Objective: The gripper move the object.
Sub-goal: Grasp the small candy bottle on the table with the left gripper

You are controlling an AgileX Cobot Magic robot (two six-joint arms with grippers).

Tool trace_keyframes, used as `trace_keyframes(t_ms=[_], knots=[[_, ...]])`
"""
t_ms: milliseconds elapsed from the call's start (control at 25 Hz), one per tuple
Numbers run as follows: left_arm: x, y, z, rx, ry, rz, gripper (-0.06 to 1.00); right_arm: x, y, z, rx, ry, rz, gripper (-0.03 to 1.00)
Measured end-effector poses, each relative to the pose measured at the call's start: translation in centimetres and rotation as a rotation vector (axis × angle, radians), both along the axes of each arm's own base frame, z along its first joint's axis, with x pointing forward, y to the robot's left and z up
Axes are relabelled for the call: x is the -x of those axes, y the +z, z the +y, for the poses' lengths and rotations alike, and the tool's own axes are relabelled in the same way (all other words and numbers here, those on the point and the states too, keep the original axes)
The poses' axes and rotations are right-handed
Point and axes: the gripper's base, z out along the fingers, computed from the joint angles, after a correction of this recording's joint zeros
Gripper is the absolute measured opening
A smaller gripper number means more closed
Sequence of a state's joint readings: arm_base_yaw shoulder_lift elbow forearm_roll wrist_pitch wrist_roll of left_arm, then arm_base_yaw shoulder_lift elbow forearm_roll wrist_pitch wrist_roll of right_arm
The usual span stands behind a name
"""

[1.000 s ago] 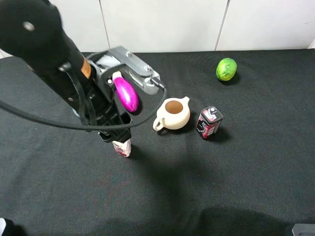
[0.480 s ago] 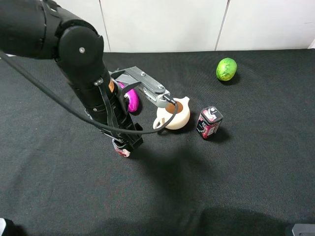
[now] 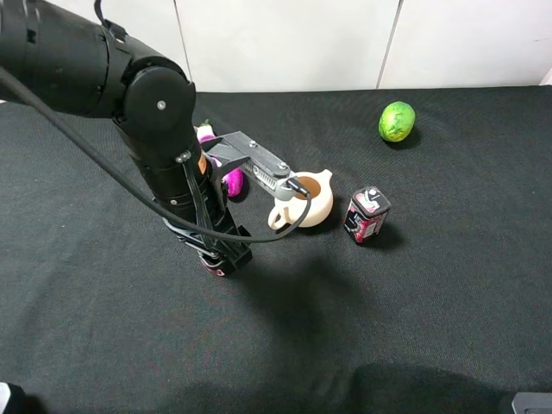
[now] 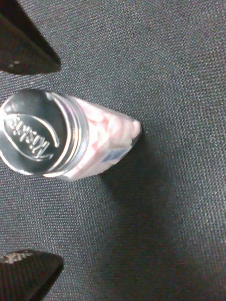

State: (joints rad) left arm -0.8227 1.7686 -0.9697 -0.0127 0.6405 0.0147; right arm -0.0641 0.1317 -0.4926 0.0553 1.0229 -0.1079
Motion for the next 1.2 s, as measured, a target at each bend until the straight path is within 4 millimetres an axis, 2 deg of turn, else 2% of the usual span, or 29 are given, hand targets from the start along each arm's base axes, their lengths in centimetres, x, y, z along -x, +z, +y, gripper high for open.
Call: trace_keyframes(t_ms=[600, 800, 1200], knots=[[-0.1, -0.3, -0.1, 0.005, 0.045, -0.001, 0.79, 0.0, 0.0, 0.0, 0.000, 0.000, 0.000, 0.69], [-0.9, -1.7, -0.9, -0.020, 0.121, 0.030, 0.79, 0.0, 0.0, 0.0, 0.000, 0.000, 0.000, 0.69], [-1.6, -1.6, -1.7, 0.002, 0.271, 0.029, 0.79, 0.0, 0.0, 0.0, 0.000, 0.000, 0.000, 0.69]])
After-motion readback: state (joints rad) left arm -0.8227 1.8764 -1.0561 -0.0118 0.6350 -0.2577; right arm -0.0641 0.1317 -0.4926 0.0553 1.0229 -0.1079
